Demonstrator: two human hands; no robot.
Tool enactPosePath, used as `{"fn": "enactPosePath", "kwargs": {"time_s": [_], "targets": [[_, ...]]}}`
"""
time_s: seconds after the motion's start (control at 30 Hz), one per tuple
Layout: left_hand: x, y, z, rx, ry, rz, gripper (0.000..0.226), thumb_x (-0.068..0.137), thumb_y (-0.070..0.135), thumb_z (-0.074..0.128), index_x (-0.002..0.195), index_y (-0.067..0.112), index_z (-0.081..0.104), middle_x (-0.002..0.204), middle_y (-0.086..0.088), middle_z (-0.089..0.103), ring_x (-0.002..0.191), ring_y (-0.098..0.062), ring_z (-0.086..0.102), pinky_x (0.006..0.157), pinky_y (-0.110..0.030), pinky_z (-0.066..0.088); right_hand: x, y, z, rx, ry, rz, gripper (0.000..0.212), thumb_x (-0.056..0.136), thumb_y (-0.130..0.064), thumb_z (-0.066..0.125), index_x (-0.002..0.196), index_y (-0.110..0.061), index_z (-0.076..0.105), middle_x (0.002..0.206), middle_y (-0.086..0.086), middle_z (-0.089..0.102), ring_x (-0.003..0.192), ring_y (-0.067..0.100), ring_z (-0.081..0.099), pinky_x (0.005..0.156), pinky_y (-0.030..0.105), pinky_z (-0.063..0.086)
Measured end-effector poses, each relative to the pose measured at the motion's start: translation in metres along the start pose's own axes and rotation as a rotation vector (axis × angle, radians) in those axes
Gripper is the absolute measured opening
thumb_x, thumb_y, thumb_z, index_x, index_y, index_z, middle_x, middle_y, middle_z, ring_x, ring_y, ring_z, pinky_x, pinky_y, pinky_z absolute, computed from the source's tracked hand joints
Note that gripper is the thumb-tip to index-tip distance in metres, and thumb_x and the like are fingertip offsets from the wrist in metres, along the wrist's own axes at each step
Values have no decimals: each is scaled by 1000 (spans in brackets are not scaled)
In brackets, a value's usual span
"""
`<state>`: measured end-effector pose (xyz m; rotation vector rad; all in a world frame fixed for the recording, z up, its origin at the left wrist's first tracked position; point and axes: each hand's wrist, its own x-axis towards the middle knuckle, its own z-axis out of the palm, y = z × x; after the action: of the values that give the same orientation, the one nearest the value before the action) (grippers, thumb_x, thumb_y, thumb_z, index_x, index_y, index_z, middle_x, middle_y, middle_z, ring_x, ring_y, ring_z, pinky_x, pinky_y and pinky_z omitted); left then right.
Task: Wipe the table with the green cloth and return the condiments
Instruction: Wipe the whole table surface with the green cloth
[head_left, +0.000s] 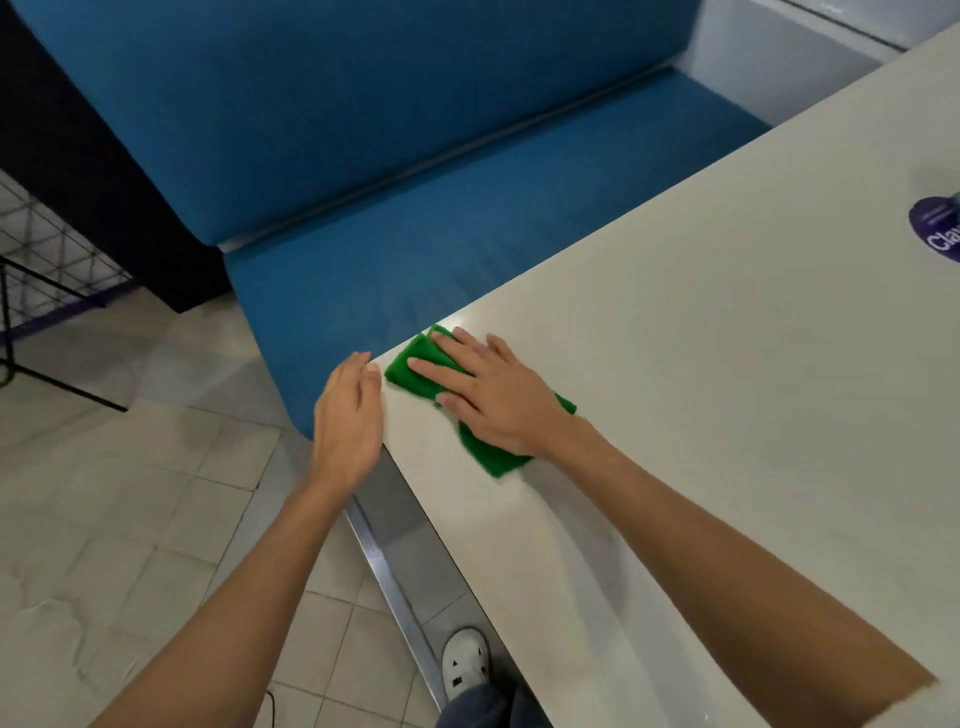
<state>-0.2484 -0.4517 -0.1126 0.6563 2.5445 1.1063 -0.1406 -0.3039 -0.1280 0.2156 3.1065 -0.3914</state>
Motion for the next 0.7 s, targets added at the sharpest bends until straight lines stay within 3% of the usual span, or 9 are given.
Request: {"fn": "enactPosePath", "kwargs": {"time_s": [0.07,0.17,0.3,0.37,0.47,0.57,0.63,0.7], "targets": [[0,2,-3,-33,-18,1,41,105,27,30,133,8,52,136,-3,53,127,-16,44,96,-16,25,1,35,-10,6,44,91,52,98,-41,19,148,-34,27,158,2,20,145,25,16,115,45,11],[1,0,-7,-82,-45,-8,43,104,34,29,136,14,50,139,2,51,130,-13,42,103,-20,27,12,86,-22,-2,199,492,50,101,-39,25,150,-31,25,158,6,19,145,27,14,115,47,12],[1,-16,-7,-287,-31,-144,52,97,60,29,135,32,51,138,12,53,128,-8,46,112,-37,33,37,83,-25,-19,236,752,50,101,-35,26,151,-27,23,158,13,14,145,35,9,115,50,9],[-5,-22,-5,-438,-22,-214,55,90,70,30,132,39,50,132,17,55,123,-8,52,108,-41,40,45,57,-18,-22,237,700,50,102,-34,27,151,-26,24,158,14,13,145,36,8,115,50,8],[-11,-21,-3,-604,7,-289,34,97,57,33,117,42,57,115,24,61,115,-11,58,102,-34,44,47,-3,1,4,178,457,49,101,-34,27,150,-28,26,159,12,13,146,33,8,115,48,8],[-12,-17,-8,-600,49,-299,33,93,59,34,103,46,64,110,23,65,115,-10,58,105,-37,41,24,-68,20,14,114,236,53,96,-37,23,148,-29,32,157,11,20,144,34,16,114,49,16],[-11,-18,-11,-544,91,-269,49,88,62,34,123,39,59,133,15,57,127,-7,48,114,-38,32,-13,-93,26,14,67,93,53,95,-38,25,146,-31,33,156,10,24,144,33,19,113,49,19],[-12,-15,-14,-438,113,-212,51,97,51,32,140,27,47,146,11,45,135,-4,38,116,-29,24,-53,-91,26,14,21,9,50,97,-40,27,147,-36,30,157,5,24,145,27,18,114,46,15]]}}
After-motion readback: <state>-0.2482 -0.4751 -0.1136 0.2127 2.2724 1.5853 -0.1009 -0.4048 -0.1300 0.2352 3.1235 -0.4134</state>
